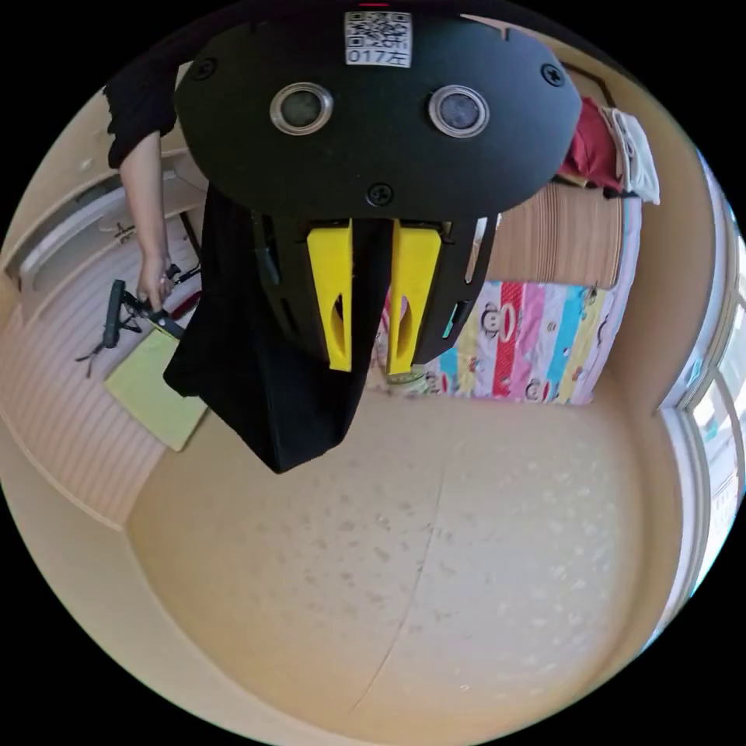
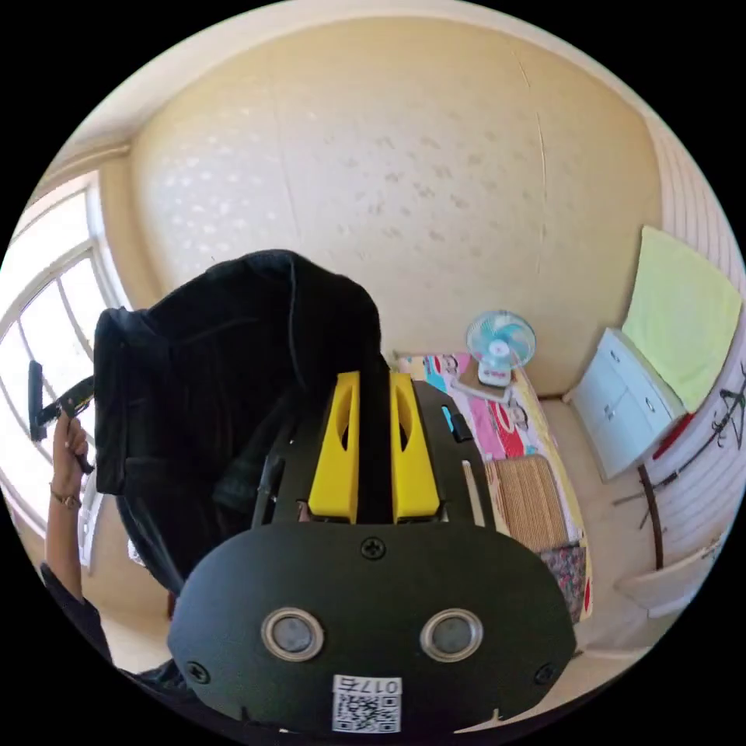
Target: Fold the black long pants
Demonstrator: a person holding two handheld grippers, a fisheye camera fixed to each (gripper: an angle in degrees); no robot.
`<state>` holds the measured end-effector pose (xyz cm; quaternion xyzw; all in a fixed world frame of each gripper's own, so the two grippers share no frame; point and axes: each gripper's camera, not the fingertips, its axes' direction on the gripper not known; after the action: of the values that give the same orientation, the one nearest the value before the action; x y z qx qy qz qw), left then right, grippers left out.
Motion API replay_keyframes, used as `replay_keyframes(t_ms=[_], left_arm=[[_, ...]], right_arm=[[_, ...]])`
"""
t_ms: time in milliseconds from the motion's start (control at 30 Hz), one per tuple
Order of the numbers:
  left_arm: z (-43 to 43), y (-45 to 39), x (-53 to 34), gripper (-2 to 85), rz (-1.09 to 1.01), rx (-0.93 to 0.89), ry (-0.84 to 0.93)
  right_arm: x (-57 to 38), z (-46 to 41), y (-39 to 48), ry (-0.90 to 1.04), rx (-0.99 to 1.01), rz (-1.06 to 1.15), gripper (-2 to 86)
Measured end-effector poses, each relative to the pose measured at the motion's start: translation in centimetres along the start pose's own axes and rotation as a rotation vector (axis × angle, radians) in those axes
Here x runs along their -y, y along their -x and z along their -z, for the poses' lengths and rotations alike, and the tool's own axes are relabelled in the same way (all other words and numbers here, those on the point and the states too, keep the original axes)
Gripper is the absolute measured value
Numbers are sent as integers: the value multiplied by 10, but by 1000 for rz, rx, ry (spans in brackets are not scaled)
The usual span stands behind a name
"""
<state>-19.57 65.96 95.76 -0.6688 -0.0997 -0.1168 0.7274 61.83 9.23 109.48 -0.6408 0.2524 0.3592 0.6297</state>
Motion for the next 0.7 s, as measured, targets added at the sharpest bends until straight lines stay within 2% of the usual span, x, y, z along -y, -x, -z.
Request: replay_keyframes(t_ms=[100,167,200,267,300,367,433,533,700], left_arm=[[-85,55,-22,66,28,43,109],[-171,93,-72,65,-15,67,288],[-196,103,-89,65,-20,87,350],[-290,141,-168,68,-19,191,636],[-310,149,-189,68,-14,207,701],[-373,173,-267,71,6,192,896],[-407,183,-314,72,31,144,991],[-452,185,-375,78,74,49,1080],[-508,166,-442,82,132,-98,1129]], right_arm=[[-18,-99,-47,241,49,24,80],[-55,-170,-78,370,117,54,88],[-86,-225,-102,500,128,34,94],[-142,-311,-139,757,130,-7,108],[-187,-365,-162,945,142,-31,125],[-254,-426,-192,1188,152,-46,141],[-326,-473,-227,1392,132,-58,153],[-366,-492,-262,1402,122,-83,154],[-407,-481,-339,1164,36,-124,122]])
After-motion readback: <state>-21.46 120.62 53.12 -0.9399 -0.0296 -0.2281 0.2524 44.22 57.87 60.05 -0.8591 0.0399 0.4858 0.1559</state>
